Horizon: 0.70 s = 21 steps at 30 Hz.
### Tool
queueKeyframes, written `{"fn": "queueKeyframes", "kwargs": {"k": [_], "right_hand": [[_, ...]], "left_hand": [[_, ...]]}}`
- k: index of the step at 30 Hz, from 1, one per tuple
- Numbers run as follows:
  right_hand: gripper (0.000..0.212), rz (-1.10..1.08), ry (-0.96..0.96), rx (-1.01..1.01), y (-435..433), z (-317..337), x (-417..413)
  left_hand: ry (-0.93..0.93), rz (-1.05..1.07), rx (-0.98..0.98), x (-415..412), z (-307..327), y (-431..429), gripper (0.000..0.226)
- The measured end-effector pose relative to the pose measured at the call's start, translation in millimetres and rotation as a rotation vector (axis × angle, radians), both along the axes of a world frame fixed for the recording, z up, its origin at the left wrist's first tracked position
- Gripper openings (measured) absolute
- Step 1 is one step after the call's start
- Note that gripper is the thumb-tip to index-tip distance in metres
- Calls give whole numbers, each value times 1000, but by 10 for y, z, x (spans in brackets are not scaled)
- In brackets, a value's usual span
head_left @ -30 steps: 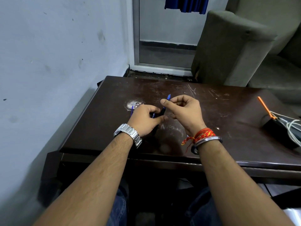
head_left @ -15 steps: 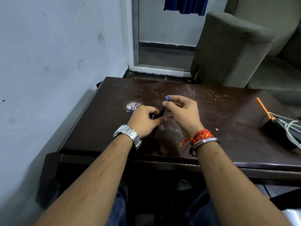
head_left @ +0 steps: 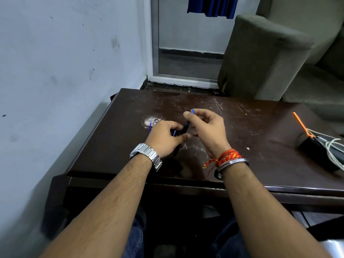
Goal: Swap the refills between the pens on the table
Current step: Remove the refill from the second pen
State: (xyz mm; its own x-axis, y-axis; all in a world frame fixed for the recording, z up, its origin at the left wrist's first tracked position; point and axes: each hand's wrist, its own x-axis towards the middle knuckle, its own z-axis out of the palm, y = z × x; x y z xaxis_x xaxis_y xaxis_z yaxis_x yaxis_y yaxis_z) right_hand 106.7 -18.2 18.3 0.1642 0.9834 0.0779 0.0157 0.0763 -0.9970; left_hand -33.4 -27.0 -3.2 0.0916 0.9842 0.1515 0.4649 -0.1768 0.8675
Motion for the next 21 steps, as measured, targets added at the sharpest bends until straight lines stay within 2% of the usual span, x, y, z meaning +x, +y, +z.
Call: {"fn": "queueKeyframes", "kwargs": {"k": [2, 7, 10, 13, 16, 21], "right_hand": [[15, 1, -13, -1, 5, -4, -15], [24, 5, -29, 15, -9, -22, -11], [9, 30, -25, 5, -9, -5, -31], [4, 40, -39, 34, -11, -6, -21], [6, 58, 7, 32, 11, -24, 1], [12, 53, -51, 57, 27, -57, 4]], "left_hand": [[6, -5, 0, -6, 0, 8, 20], [28, 14, 27, 5, 22, -9, 17], [39, 32, 46, -2, 25, -8, 18], [33, 58, 71, -7, 20, -11, 23], [17, 62, 73, 9, 44, -24, 15], [30, 56, 67, 18, 54, -29, 6]]}}
